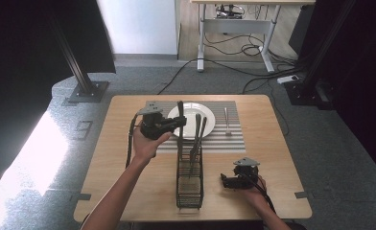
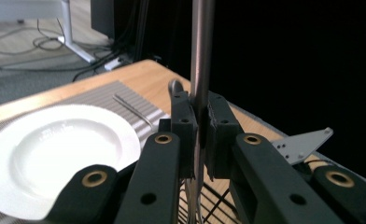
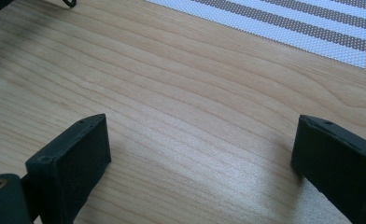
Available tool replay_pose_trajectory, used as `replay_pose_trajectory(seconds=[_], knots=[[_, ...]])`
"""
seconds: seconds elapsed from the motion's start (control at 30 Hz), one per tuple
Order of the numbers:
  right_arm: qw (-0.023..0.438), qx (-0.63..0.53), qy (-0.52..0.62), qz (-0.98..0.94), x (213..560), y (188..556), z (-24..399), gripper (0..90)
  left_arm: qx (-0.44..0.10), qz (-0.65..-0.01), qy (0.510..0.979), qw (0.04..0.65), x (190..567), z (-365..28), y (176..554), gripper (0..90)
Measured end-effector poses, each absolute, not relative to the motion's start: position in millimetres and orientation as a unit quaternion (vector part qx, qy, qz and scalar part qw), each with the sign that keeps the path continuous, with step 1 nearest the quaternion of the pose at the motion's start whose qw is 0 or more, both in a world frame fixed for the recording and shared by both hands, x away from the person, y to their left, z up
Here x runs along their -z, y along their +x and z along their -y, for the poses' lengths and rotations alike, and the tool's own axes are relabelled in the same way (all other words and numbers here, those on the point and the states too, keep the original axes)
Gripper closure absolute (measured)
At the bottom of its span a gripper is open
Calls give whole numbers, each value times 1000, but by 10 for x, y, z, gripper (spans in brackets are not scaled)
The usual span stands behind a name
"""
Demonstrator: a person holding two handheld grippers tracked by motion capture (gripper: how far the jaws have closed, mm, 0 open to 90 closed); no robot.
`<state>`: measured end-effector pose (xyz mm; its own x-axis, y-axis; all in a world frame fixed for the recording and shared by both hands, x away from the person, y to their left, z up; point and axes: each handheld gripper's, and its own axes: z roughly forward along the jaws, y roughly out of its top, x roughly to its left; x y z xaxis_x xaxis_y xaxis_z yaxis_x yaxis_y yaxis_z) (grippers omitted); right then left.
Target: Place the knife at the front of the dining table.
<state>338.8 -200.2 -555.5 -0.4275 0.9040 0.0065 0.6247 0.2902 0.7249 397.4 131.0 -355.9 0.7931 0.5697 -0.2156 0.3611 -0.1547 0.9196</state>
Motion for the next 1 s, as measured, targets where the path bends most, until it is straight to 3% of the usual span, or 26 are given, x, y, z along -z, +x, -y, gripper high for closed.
replay_pose_trajectory(seconds=[0.43, 1.0], knots=[[209, -334, 492, -776, 5555, 3388, 2004, 48, -115, -314, 724, 604, 3232, -1617, 3912, 837], [208, -335, 493, -776, 5555, 3386, 2002, 50, -141, -338, 725, 583, 3295, -1842, 3959, 837]])
